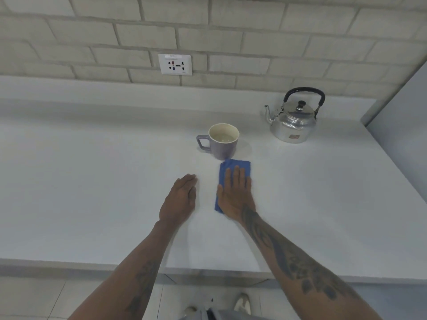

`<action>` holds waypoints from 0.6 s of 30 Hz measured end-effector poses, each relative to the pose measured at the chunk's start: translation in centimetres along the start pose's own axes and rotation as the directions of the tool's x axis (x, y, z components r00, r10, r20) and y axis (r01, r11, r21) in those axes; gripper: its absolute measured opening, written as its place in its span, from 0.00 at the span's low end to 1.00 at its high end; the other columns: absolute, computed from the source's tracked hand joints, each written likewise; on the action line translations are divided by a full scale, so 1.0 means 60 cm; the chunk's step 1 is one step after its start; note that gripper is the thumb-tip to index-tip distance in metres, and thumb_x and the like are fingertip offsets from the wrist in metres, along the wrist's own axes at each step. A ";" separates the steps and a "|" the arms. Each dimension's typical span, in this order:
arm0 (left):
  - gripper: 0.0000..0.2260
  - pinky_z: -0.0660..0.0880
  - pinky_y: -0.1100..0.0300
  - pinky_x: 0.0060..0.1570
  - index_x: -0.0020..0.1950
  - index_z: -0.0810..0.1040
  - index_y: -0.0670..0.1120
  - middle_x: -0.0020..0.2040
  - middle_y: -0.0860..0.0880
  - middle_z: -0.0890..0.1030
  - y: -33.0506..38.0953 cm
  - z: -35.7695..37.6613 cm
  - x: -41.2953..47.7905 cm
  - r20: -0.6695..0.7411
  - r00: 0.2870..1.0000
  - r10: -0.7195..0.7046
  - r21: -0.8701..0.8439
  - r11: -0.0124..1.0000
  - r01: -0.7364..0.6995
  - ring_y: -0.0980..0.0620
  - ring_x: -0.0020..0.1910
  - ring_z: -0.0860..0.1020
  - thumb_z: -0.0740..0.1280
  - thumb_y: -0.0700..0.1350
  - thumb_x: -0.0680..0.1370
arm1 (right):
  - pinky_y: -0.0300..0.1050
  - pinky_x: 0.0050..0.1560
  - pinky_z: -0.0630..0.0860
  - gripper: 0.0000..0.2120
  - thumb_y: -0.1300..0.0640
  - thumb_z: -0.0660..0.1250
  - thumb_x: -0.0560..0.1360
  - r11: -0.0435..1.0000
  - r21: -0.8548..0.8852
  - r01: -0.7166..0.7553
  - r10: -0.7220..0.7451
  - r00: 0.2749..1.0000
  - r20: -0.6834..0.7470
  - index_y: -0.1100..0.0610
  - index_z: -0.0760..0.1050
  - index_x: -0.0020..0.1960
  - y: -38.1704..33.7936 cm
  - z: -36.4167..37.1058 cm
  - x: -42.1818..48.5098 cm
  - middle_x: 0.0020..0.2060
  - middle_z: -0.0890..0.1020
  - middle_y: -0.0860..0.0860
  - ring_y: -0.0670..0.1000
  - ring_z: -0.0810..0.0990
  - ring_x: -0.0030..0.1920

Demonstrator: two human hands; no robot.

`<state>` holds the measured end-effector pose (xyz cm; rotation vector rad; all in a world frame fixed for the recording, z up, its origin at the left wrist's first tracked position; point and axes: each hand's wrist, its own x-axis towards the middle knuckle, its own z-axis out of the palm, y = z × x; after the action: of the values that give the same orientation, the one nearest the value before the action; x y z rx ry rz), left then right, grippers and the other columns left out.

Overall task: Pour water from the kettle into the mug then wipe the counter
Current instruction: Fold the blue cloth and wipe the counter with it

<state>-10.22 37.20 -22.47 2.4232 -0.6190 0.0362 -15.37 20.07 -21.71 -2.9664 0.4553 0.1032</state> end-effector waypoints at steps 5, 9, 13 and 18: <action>0.19 0.54 0.59 0.76 0.73 0.69 0.44 0.75 0.48 0.68 -0.010 0.001 -0.001 0.053 0.998 -0.030 -0.049 0.998 0.033 0.51 0.75 0.64 0.55 0.41 0.82 | 0.59 0.76 0.41 0.30 0.46 0.41 0.82 0.979 -0.043 0.198 -0.197 0.980 0.015 0.62 0.43 0.79 -0.049 0.016 -0.068 0.79 0.45 0.62 0.63 0.43 0.78; 0.18 0.52 0.62 0.75 0.72 0.71 0.42 0.74 0.46 0.70 -0.010 0.000 -0.003 0.035 0.999 0.005 -0.048 0.999 -0.004 0.49 0.74 0.66 0.57 0.39 0.82 | 0.57 0.78 0.42 0.32 0.43 0.37 0.81 0.961 -0.025 0.274 -0.274 0.962 0.011 0.59 0.42 0.79 -0.005 0.025 -0.140 0.79 0.43 0.57 0.58 0.40 0.79; 0.18 0.51 0.63 0.75 0.71 0.72 0.43 0.73 0.49 0.71 -0.010 0.003 -0.003 0.006 1.000 0.019 -0.024 1.000 -0.019 0.51 0.74 0.66 0.57 0.40 0.82 | 0.49 0.75 0.35 0.32 0.42 0.39 0.81 0.993 -0.008 0.120 -0.120 0.993 -0.015 0.57 0.39 0.79 0.082 0.016 -0.156 0.77 0.37 0.53 0.55 0.37 0.79; 0.18 0.54 0.64 0.72 0.71 0.72 0.47 0.74 0.54 0.69 -0.002 0.004 -0.005 -0.010 0.999 -0.035 -0.021 0.999 0.035 0.52 0.75 0.64 0.57 0.41 0.82 | 0.54 0.78 0.44 0.31 0.44 0.42 0.82 0.992 -0.003 -0.127 0.126 0.991 -0.033 0.59 0.41 0.79 0.156 -0.012 -0.074 0.80 0.43 0.57 0.56 0.42 0.79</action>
<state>-10.46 37.28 -22.81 2.4117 -0.5692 0.0273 -22.39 12.41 -21.78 -2.9459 0.6482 0.0688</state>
